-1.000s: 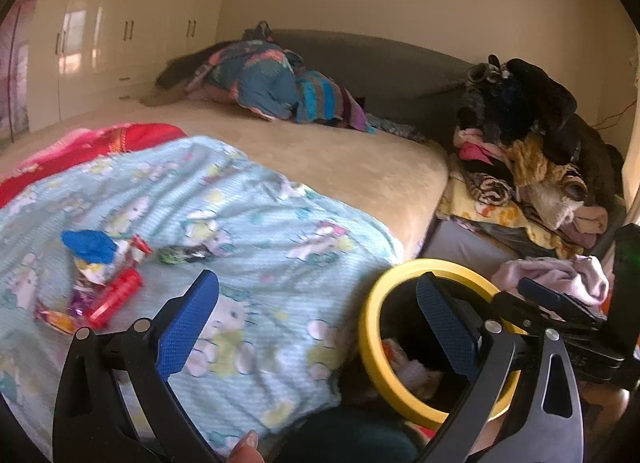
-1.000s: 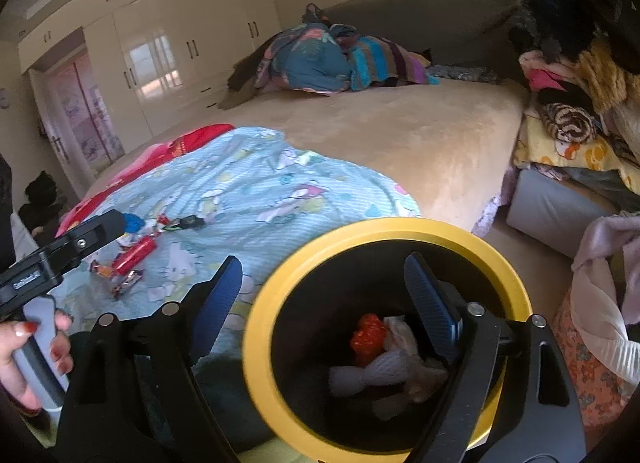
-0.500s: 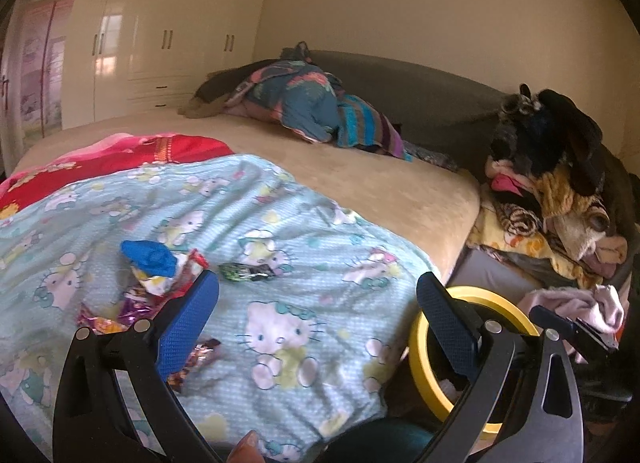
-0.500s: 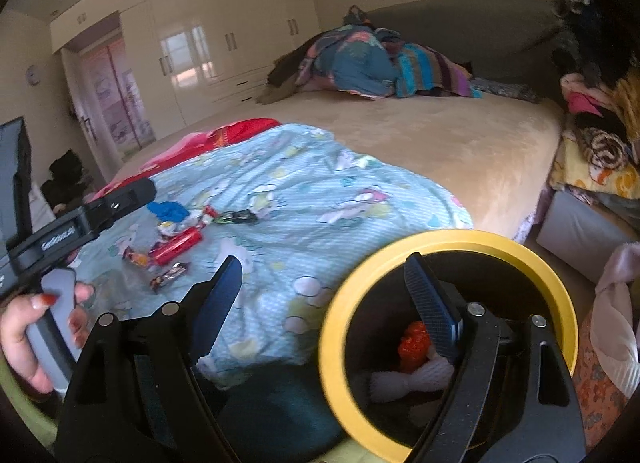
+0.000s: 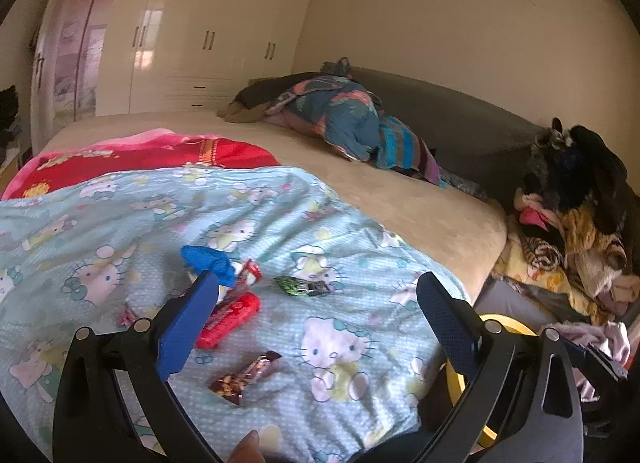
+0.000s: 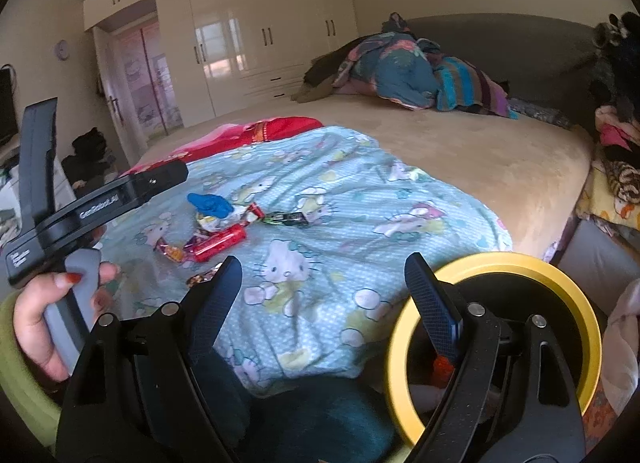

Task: Collect trash
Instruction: 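Move both tools back over the candy wrappers on the duvet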

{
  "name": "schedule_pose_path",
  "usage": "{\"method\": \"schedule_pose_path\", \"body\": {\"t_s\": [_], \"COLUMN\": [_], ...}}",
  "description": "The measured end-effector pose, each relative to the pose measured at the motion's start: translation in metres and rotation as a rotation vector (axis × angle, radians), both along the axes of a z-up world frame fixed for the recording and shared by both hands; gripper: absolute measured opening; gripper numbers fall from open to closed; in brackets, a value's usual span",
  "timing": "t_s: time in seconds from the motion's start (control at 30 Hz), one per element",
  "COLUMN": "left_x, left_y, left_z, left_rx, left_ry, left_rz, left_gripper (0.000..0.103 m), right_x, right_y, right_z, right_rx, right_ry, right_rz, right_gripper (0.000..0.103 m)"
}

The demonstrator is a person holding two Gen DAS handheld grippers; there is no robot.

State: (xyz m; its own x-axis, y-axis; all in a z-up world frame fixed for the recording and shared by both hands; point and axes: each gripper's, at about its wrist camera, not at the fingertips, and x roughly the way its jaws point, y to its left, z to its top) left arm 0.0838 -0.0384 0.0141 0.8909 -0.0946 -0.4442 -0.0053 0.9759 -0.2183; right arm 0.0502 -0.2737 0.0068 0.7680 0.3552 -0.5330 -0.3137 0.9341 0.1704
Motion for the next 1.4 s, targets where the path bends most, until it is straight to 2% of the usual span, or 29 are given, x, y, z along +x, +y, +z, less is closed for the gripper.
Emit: {"method": "schedule_pose_path", "body": {"t_s": [0.47,0.77,1.03,1.4], "left_x": [0.000,-0.001,0.003,0.039], "left_y": [0.064,0.114,0.127,0.124], "left_z": [-0.008,-0.016,-0.027,-0.042], "left_rx": [-0.072,-0.111,-0.107,-0.149], "left_ry": [0.004,0.008,0.026,0.106], "left_rz": [0.133,0.227,0.222,0.120], "left_gripper": [0.096,0.096,0.095,0.062], "right_x": [0.015,0.035,0.057,0.091], "right_y": [0.050,0.089,0.124,0.146], "right_z": [-0.004,-0.016,-0.037,-0.062], "right_rx": [-0.034,-0.066,-0.105,-0.123], "right_ry": [0.012,0.061,0.123,0.197], "right_rz": [0.087,0.160,0.207,0.229], "right_gripper": [0.076,0.076,0.076,0.076]}}
